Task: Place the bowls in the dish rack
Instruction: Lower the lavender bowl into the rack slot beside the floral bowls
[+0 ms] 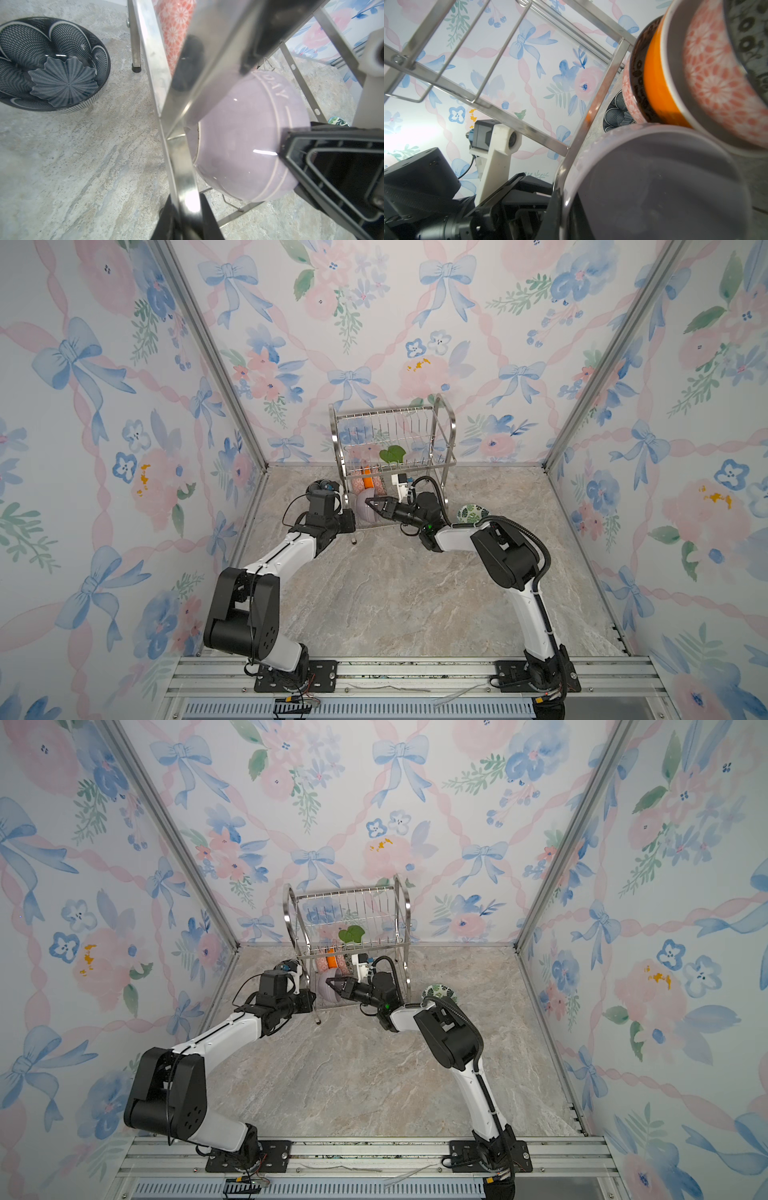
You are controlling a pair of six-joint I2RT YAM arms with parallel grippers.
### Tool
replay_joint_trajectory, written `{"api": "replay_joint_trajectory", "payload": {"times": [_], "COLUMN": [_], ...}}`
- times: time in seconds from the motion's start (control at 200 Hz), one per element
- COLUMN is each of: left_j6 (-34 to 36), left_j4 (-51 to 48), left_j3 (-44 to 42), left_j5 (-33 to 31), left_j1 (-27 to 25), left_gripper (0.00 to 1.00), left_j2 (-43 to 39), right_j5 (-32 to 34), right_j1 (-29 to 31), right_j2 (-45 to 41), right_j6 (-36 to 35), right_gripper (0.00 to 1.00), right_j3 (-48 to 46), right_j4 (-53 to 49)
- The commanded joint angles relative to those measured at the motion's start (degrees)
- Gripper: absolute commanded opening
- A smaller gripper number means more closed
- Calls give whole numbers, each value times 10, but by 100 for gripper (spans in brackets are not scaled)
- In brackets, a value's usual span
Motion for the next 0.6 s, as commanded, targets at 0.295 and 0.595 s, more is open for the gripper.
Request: {"api": "replay_joint_trajectory", "payload": {"times": [0.295, 0.595], "left_j6": [-33, -32], "left_j4": [-10, -11], "left_j3": [7, 7], "left_j5": [-4, -7], "left_j1": [9, 9], "left_gripper": [0, 0], "left_j2": [1, -1], "right_j5": [-23, -50], "right_j1": [-11, -22], "right_j2": [9, 14], "right_j6": [-35, -53], "right_gripper": [0, 0], "right_j3": [-14, -24], "right_j4": [-1, -39]}}
